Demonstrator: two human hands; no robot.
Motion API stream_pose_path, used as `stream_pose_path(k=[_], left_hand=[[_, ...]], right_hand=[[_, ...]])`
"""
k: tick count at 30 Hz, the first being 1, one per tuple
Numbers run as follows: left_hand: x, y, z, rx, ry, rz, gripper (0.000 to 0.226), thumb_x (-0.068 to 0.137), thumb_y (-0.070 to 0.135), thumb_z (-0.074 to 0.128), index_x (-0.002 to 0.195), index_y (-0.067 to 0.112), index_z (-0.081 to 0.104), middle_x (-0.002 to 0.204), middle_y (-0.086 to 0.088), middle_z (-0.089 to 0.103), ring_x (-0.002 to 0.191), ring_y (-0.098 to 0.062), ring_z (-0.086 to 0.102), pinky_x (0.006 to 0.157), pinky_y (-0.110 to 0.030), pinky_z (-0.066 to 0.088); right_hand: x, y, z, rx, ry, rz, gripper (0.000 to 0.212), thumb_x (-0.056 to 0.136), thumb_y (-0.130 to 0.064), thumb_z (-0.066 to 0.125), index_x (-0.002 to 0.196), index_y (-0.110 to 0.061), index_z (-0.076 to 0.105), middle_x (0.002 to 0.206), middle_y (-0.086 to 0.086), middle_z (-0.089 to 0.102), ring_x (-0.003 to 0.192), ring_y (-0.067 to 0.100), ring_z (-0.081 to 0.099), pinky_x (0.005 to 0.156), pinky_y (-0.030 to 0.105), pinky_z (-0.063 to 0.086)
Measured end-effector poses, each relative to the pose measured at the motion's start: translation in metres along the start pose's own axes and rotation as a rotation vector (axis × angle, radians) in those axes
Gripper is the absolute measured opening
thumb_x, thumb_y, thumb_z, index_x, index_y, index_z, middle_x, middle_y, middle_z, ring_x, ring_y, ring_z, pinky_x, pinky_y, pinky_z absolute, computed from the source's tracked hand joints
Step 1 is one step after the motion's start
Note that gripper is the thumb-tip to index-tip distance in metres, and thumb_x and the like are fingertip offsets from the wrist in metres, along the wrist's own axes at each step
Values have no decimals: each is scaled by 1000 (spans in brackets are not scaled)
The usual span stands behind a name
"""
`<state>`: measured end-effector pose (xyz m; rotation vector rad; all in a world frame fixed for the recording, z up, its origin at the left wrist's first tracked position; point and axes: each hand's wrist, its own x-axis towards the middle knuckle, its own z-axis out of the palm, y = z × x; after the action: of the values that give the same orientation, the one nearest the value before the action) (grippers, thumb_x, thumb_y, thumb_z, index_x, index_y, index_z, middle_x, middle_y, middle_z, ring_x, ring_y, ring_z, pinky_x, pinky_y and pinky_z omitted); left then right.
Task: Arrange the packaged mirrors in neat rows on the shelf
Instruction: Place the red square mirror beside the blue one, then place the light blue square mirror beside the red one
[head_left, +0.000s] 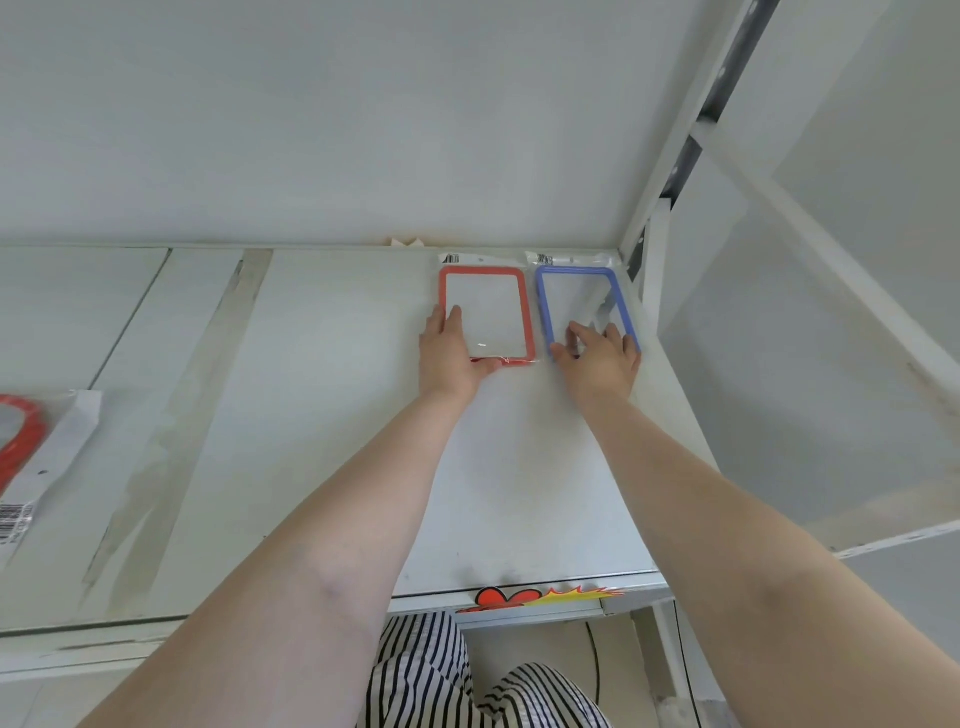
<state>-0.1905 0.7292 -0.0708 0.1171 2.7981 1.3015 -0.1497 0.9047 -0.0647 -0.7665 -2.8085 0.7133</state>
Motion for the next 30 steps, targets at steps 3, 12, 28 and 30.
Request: stream_pose_path(k=[3, 12, 28, 30], left_hand=[[-1, 2, 2, 32, 22, 20, 95, 74, 30, 79, 148, 6, 25, 159, -12, 15, 147, -25, 17, 120, -38, 19], [-1, 0, -3, 142, 1, 29, 95, 78, 36, 75, 150, 9, 21, 160, -12, 12, 149, -27, 8, 121, -42, 11], [-81, 34, -90, 199, -124, -10, 54, 85, 22, 66, 135, 13, 48, 132, -12, 53, 124, -27, 51, 101, -32, 42], [-107, 34, -111, 238, -125, -25, 55, 85, 20, 65, 137, 15, 47, 136, -8, 52, 127, -25, 49, 104, -33, 41]], right_hand=[[-1, -2, -1, 7, -4, 0, 34, 89, -47, 55, 112, -22, 62, 136, 11, 45, 140, 38, 23, 118, 43, 13], [-2, -3, -3, 22, -18, 18, 37, 89, -47, 56, 115, -21, 61, 141, 12, 43, 143, 37, 20, 119, 44, 11], [-83, -48, -60, 74, -200, -110, 43, 88, -30, 63, 129, -21, 55, 127, 7, 58, 119, 29, 51, 93, 41, 50], [-106, -59, -67, 76, -263, -176, 42, 86, -27, 64, 128, -24, 57, 131, 3, 57, 119, 25, 54, 95, 36, 49]])
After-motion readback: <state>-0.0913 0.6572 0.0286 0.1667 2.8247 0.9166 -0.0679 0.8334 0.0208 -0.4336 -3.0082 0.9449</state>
